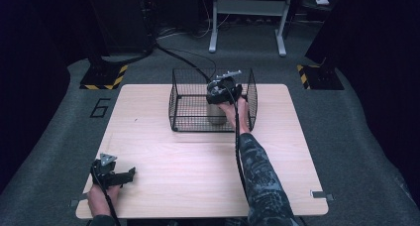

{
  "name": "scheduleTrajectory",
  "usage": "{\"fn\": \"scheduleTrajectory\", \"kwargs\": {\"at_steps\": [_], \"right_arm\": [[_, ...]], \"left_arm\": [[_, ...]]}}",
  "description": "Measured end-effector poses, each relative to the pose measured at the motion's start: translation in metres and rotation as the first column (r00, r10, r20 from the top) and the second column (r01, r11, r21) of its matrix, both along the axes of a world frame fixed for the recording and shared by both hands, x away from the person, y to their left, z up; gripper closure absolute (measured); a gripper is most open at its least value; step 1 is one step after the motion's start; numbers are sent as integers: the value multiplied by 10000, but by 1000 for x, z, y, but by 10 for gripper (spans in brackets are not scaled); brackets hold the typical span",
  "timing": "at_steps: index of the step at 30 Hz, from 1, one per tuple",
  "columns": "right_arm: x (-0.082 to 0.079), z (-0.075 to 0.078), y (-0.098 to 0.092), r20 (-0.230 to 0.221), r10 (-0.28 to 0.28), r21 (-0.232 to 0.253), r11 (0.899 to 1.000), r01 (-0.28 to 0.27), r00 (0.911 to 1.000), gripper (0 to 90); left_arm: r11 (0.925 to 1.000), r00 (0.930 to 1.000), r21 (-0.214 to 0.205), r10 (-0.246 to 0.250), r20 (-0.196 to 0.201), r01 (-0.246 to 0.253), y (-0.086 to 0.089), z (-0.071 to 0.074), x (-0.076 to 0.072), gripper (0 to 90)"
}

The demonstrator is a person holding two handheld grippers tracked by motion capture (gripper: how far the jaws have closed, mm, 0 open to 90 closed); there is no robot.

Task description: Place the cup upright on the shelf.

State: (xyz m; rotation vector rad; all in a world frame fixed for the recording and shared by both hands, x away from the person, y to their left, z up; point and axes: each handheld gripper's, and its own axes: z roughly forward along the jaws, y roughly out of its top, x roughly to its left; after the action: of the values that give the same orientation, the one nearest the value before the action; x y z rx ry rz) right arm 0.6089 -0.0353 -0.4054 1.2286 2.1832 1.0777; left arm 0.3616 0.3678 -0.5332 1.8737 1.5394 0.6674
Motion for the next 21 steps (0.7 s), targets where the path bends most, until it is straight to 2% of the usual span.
{"fn": "scheduleTrajectory", "kwargs": {"at_steps": [7,9,11,17,21], "right_arm": [[2,2,-1,-75,-28,35,10000,28,10000,13],[2,3,-2,-51,-55,175,9998,56,10000,0],[2,6,-3,-191,121,230,9997,-116,9997,0],[-6,16,-6,-587,198,101,9998,-192,9981,0],[-12,23,-11,-572,176,-22,9998,-178,9982,0]], "left_arm": [[10000,10000,-6,-7,-2,7,0,0,0,5],[10000,10000,-3,-7,2,7,0,0,0,5],[10000,10000,-15,-33,-49,33,0,0,0,5],[10000,10000,2,-30,-47,30,0,0,0,5],[10000,10000,4,-31,-50,31,0,0,0,5]]}}
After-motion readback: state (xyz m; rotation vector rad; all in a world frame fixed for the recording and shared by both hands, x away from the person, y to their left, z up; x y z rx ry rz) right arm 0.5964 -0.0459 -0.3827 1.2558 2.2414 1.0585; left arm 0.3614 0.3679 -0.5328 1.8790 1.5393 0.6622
